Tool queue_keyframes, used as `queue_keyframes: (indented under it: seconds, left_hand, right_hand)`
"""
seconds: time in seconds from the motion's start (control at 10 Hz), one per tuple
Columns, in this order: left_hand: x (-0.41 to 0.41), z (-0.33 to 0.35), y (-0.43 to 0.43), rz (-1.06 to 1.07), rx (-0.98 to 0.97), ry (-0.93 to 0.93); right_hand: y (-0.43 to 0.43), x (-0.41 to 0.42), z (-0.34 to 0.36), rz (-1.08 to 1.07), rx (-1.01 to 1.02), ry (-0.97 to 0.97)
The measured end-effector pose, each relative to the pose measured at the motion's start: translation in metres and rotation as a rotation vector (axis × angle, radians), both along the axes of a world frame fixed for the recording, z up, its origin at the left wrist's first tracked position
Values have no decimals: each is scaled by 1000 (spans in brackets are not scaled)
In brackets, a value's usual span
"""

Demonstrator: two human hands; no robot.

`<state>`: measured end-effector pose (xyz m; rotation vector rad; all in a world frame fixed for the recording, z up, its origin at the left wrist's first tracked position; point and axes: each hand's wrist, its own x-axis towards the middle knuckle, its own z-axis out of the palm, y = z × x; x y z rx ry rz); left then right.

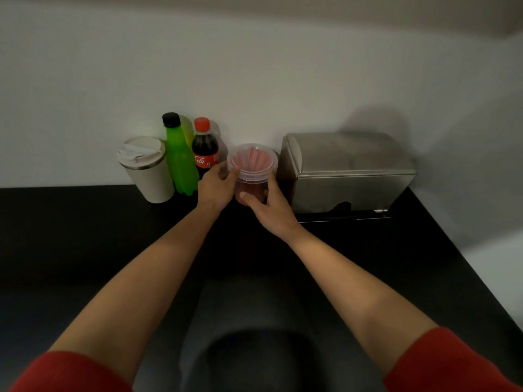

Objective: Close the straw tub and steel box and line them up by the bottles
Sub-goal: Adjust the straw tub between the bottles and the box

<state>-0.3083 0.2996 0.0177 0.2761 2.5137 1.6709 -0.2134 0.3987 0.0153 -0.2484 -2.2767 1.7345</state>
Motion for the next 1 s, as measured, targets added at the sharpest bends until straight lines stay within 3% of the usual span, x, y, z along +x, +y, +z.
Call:
queue_keyframes:
  seconds: [0.8, 1.0]
  left_hand:
    - [21, -7, -6, 29, 22, 8]
    - [38, -5, -12, 18, 31, 61]
  right_hand:
    - [8, 13, -10, -52, 63, -39]
    - [2, 27, -5, -47, 211, -83]
